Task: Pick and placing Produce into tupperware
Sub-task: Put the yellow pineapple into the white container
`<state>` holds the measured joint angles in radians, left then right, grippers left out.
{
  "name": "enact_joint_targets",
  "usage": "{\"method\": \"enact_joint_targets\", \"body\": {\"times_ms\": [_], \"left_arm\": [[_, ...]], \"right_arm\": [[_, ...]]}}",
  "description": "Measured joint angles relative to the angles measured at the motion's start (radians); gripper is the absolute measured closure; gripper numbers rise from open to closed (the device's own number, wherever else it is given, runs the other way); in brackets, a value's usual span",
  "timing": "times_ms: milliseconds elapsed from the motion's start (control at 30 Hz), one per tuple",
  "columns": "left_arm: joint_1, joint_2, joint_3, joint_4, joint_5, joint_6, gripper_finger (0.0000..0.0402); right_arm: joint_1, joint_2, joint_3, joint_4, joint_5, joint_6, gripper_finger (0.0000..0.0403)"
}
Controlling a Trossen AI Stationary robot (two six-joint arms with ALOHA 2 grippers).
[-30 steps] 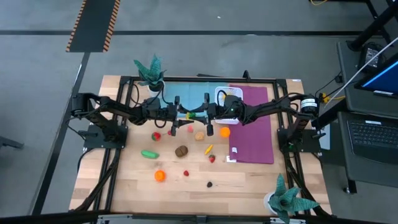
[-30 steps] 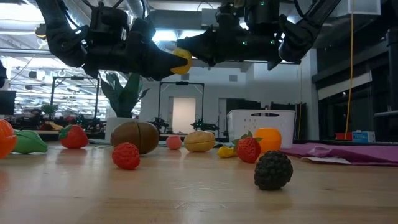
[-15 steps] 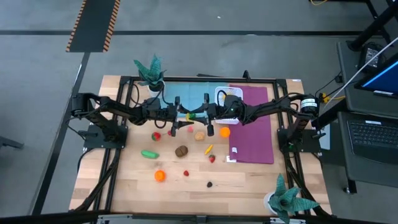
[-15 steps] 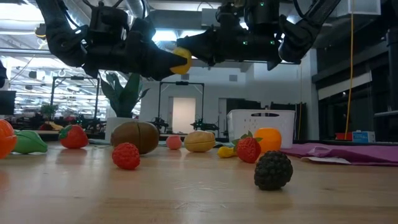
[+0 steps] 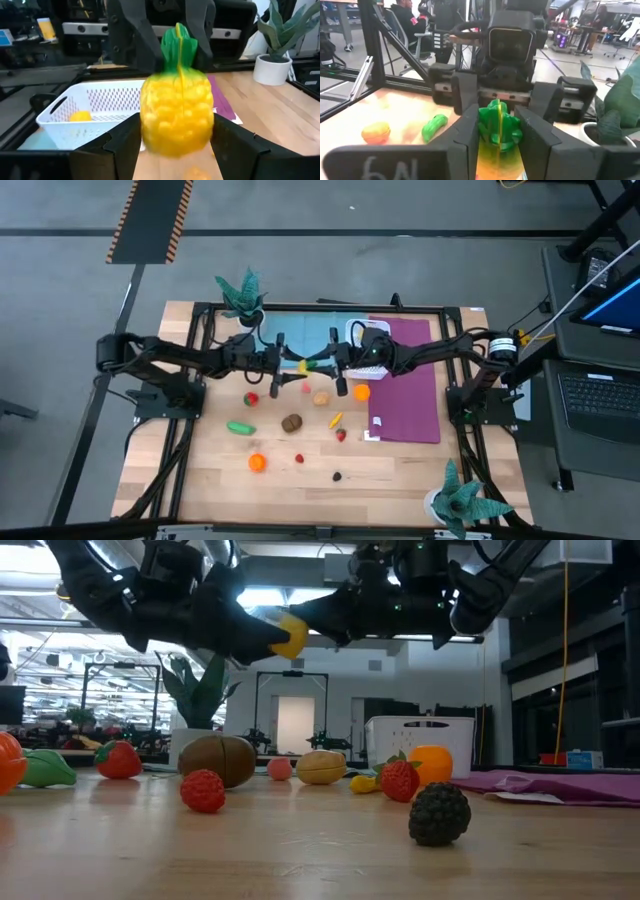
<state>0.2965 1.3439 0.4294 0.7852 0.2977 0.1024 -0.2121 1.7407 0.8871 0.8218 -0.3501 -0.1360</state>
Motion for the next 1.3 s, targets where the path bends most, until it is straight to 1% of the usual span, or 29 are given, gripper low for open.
{"method": "enact_joint_targets", "body": {"times_ms": [133, 367, 467, 533, 700, 867, 933, 1000, 1167, 1300], "left_arm": [[0.008, -0.074, -0.001, -0.067, 0.001, 0.012, 0.0187], [0.008, -0.172, -0.002, -0.259, 0.005, 0.039, 0.0194], [0.009, -0.199, -0.002, -0.312, 0.005, 0.042, 0.0195], [0.009, -0.215, -0.002, -0.342, 0.004, 0.053, 0.0195], [0.009, -0.243, -0.002, -0.353, 0.004, 0.066, 0.0195], [0.009, -0.247, -0.002, -0.352, 0.004, 0.068, 0.0195], [0.009, -0.247, -0.002, -0.352, 0.003, 0.068, 0.0195], [0.009, -0.247, -0.002, -0.358, 0.004, 0.068, 0.0195], [0.010, -0.247, -0.002, -0.373, 0.003, 0.068, 0.0195], [0.013, -0.246, -0.002, -0.385, 0.001, 0.068, 0.0195]], "right_arm": [[-0.011, -0.010, -0.002, -0.015, -0.006, -0.001, 0.0296], [-0.034, -0.019, -0.007, -0.069, -0.013, -0.002, 0.0296], [-0.044, -0.054, -0.016, -0.105, -0.012, -0.009, 0.0296], [-0.051, -0.090, -0.016, -0.166, -0.012, -0.025, 0.0296], [-0.066, -0.175, -0.016, -0.282, -0.010, -0.029, 0.0296], [-0.084, -0.229, -0.015, -0.384, -0.007, -0.026, 0.0296], [-0.089, -0.242, -0.015, -0.438, 0.015, -0.027, 0.0296], [-0.089, -0.247, -0.017, -0.466, 0.067, -0.029, 0.0296], [-0.100, -0.269, -0.069, -0.460, 0.189, -0.024, 0.0296], [-0.102, -0.318, -0.139, -0.444, 0.270, -0.012, 0.0296]]}}
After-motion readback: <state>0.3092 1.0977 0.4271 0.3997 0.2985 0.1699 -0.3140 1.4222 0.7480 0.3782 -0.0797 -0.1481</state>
